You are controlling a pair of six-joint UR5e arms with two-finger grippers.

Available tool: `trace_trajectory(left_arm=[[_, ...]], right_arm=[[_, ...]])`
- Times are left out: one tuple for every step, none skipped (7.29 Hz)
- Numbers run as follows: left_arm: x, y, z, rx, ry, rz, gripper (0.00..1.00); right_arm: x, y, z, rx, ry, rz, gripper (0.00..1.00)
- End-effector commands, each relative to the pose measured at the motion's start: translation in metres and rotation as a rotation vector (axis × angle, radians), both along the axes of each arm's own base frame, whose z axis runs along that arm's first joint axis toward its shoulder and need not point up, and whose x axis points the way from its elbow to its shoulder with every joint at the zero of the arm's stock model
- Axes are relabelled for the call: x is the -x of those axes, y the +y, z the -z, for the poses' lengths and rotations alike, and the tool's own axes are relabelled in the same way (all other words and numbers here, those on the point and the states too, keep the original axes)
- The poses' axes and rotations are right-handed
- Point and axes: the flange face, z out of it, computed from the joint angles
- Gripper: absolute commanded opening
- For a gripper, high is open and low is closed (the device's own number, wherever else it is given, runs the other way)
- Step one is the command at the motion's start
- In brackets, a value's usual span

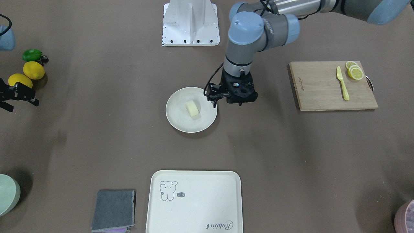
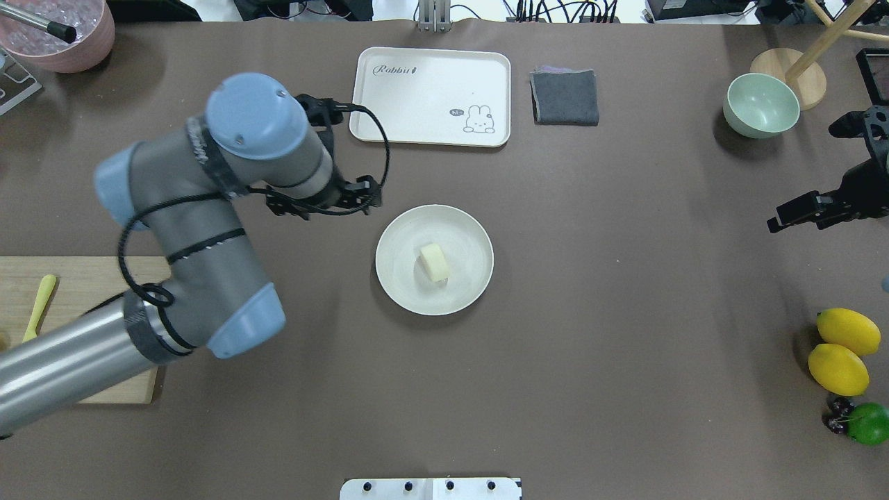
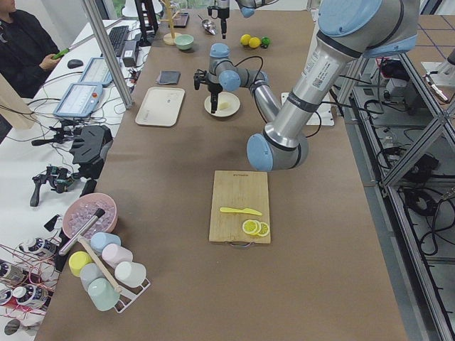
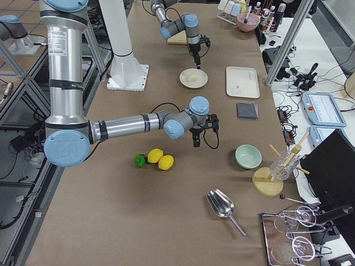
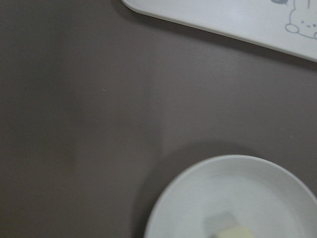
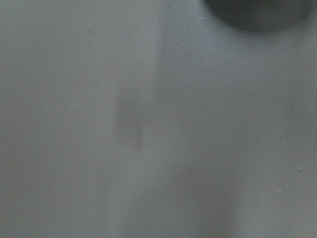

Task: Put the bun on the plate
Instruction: 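Open the left gripper and lift it away from the plate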

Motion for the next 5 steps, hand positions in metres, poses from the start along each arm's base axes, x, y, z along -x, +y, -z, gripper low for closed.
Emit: trace_trajectory(left_arm=[[0.150, -0.040, -0.109, -0.080, -0.061, -0.205, 0.98], [0.219, -0.048, -0.167, -0.122, -0.079, -0.283, 0.98], [0.277, -0.047, -0.217, -0.147, -0.101, -0.329, 0.98], [0.328, -0.050, -0.254, -0.165, -0.109, -0.350, 0.98], [0.360, -0.033, -0.299, -0.134, -0.089, -0.377, 0.98]], right_arm=[[-0.025, -0.007, -0.007, -0.018, 0.008, -0.021, 1.00], [-0.039, -0.011, -0.013, -0.026, 0.022, -0.025, 1.00], [-0.059, -0.014, -0.020, -0.040, 0.050, -0.005, 1.00], [-0.080, -0.016, -0.028, -0.067, 0.072, 0.019, 1.00], [-0.103, -0.016, -0.040, -0.078, 0.094, 0.039, 1.00]])
